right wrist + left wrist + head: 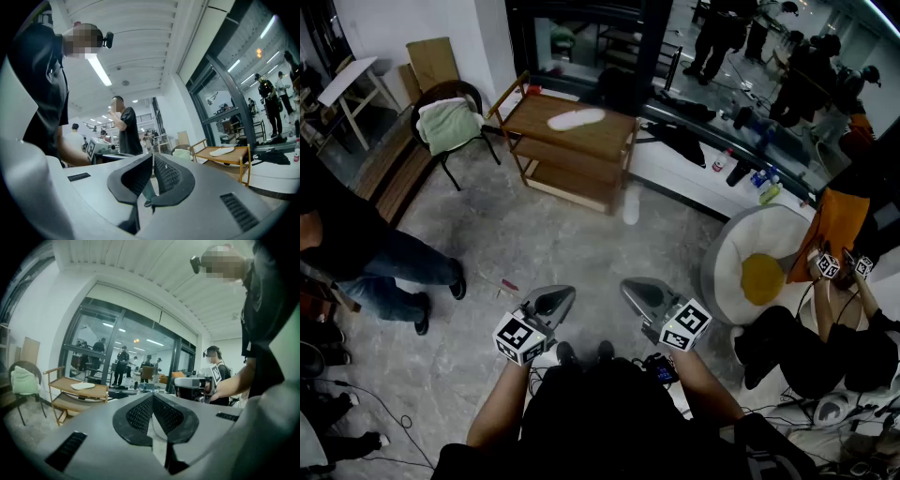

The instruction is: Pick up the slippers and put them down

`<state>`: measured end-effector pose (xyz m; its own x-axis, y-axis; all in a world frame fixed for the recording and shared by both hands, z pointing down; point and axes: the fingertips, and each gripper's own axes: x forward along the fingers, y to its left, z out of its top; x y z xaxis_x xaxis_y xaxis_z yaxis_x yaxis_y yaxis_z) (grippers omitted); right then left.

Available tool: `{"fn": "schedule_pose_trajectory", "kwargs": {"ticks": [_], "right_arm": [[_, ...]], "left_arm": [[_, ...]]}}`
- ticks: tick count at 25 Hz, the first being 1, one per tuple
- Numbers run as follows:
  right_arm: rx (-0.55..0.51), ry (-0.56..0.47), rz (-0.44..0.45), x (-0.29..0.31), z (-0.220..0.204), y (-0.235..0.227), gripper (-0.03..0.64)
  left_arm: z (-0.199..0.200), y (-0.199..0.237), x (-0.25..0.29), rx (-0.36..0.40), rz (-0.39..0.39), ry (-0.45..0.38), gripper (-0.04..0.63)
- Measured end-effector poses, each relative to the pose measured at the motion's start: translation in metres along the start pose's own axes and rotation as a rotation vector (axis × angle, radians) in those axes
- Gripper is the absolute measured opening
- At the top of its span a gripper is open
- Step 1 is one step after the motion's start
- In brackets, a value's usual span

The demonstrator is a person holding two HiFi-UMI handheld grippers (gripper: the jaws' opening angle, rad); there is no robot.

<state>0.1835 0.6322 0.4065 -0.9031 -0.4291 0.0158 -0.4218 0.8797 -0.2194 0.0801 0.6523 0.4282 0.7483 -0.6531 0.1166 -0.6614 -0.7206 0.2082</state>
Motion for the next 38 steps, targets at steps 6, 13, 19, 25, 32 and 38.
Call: {"fn": "schedule_pose_trajectory", "kwargs": {"ticks": [6, 13, 19, 25, 32, 38], "right_arm": [[-0.002, 0.008, 0.01, -0.003, -0.005, -0.007, 0.029], [-0.006, 0.014, 0.037, -0.009, 0.001, -0.021, 0.031], [0.021, -0.015, 0.094, -0.016, 0.01, -0.031, 0.032], [0.039, -0.023, 0.126, -0.01, 0.007, -0.048, 0.032], [0.046, -0.018, 0.124, 0.026, 0.005, -0.079, 0.032], [0.03, -0.008, 0.093, 0.075, 0.01, -0.129, 0.032]], "left_arm": [[-0.002, -0.005, 0.009, 0.0, -0.01, -0.012, 0.006], [0.002, -0.008, 0.027, -0.007, -0.002, -0.008, 0.006], [0.006, -0.007, 0.043, -0.012, 0.01, -0.006, 0.006], [0.01, 0.004, 0.051, 0.0, 0.025, -0.015, 0.006], [0.007, 0.06, 0.057, -0.039, 0.05, -0.027, 0.006], [0.014, 0.131, 0.082, -0.053, 0.04, -0.039, 0.006]]}}
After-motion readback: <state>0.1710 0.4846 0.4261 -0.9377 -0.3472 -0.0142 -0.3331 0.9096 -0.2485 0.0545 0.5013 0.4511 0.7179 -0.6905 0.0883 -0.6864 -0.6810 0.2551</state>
